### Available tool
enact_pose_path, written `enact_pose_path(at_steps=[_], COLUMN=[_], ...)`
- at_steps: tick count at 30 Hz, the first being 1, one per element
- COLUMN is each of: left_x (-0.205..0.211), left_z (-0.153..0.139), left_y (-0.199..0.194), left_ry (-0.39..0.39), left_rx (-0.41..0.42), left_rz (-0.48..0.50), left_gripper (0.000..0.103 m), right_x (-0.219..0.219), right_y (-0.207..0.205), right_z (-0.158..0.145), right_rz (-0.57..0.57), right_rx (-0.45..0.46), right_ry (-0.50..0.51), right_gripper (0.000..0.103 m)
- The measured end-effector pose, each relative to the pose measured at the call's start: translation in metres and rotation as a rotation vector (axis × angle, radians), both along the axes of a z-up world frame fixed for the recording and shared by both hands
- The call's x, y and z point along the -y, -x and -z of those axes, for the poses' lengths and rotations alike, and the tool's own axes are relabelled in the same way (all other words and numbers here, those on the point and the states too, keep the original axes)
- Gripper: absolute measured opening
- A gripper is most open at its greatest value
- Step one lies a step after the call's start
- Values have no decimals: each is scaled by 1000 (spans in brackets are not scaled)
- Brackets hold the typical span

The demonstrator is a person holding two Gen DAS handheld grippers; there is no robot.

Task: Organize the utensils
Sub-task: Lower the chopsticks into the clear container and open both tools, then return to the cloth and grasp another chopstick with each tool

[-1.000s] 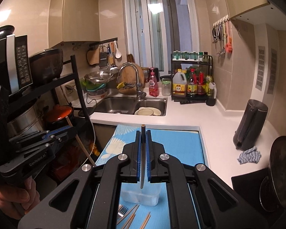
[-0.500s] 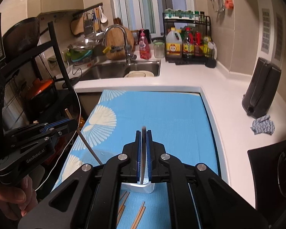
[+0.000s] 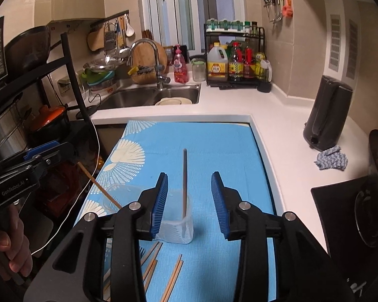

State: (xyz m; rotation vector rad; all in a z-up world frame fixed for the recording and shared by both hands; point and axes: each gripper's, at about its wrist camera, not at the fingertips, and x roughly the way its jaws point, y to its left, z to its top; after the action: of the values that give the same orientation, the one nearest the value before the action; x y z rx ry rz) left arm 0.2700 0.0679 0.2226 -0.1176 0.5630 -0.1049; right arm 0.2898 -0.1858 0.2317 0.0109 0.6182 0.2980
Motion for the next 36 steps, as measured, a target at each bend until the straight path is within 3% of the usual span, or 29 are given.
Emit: enact_pose_path(at_steps=[6, 12, 16, 19, 22, 28, 36], left_x=[-4, 3, 10, 11, 7, 1, -1], left_z=[18, 75, 114, 144, 169, 210, 228], left_y=[60, 117, 147, 168, 187, 215, 228], left_ry=[5, -7, -25, -30, -15, 2, 6], left_rx=[71, 72, 66, 62, 50, 17, -3], left_rz=[-3, 7, 37, 54, 59, 40, 18], left_gripper=[47, 37, 29, 18, 13, 13, 13], right_x=[16, 27, 26, 22, 16, -1, -16], right_y=[65, 130, 163, 184, 200, 224, 225], right_z=[14, 66, 107, 137, 166, 210, 231], right_rz=[20, 52, 56, 49, 44, 13, -14], right_rx=[92, 122, 98, 79, 28, -35, -102], right_ry=[-38, -83, -109, -120, -134, -110, -107], right_gripper=[37, 36, 13, 6, 6, 9, 10])
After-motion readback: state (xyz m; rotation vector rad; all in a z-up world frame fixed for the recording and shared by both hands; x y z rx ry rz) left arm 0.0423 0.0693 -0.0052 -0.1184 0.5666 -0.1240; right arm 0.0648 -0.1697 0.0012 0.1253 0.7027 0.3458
